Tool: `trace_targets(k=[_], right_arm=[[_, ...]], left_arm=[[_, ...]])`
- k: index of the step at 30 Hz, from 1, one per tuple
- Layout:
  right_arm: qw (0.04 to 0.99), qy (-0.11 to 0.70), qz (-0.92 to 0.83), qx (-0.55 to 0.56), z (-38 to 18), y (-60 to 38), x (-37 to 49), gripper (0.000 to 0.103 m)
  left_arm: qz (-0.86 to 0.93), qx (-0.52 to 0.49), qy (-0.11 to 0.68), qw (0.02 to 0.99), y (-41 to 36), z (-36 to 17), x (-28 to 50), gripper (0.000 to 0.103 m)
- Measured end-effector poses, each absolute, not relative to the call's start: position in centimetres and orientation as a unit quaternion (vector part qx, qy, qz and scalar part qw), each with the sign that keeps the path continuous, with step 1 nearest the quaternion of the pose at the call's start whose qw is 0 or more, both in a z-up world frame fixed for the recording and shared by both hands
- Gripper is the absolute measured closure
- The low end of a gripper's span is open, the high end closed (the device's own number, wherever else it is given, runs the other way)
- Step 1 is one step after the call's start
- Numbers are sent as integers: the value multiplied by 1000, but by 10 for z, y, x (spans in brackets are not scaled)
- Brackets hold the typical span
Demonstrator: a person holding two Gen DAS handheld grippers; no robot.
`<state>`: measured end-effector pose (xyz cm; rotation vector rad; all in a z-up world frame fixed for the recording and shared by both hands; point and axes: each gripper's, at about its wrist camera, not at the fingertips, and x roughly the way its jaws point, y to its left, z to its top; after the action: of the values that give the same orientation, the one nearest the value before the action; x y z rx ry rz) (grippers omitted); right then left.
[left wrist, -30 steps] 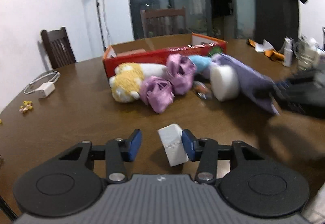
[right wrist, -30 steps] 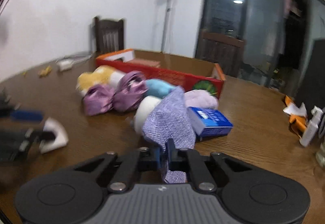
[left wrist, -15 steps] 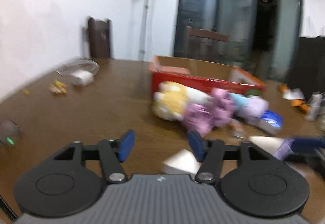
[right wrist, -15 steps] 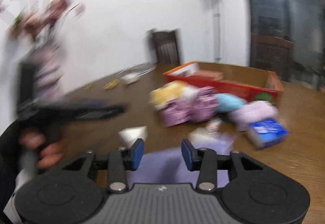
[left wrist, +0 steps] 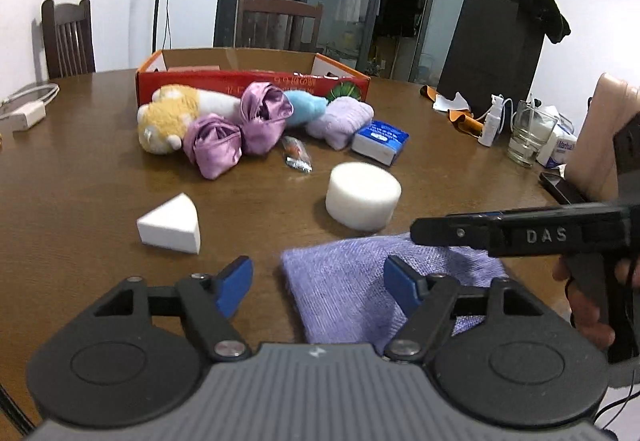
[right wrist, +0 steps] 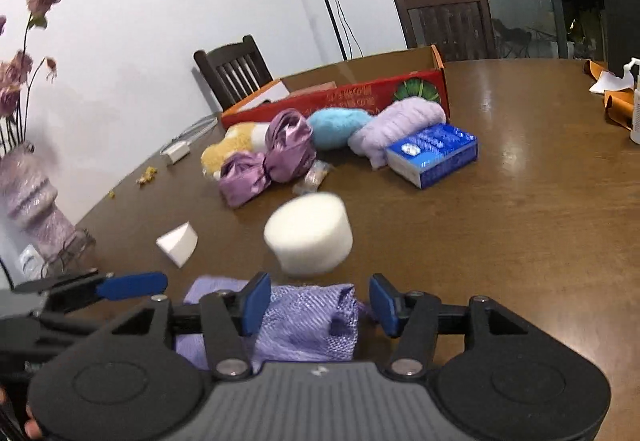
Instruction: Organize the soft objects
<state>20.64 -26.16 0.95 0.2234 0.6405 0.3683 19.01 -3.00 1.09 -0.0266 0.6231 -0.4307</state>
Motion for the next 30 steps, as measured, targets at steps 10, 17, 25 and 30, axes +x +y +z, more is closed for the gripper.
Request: trace_targets(k=[10,17,25,30], right_arm=[[931,289,178,136,17,-276,166,36],[924,313,192,107,2,-275,158,53],[929,304,191,91,-1,-261,167,72],[948,277,156,-17,-3,-230,166,86]], left_arm=[[-193,-10,309,931,-38,1,177,60],[-217,-34,306,927,-33,2,174,59],[-234,-65,310,919,-25,2,179,56],[-253,-78,314,912,-18,2,182,41]])
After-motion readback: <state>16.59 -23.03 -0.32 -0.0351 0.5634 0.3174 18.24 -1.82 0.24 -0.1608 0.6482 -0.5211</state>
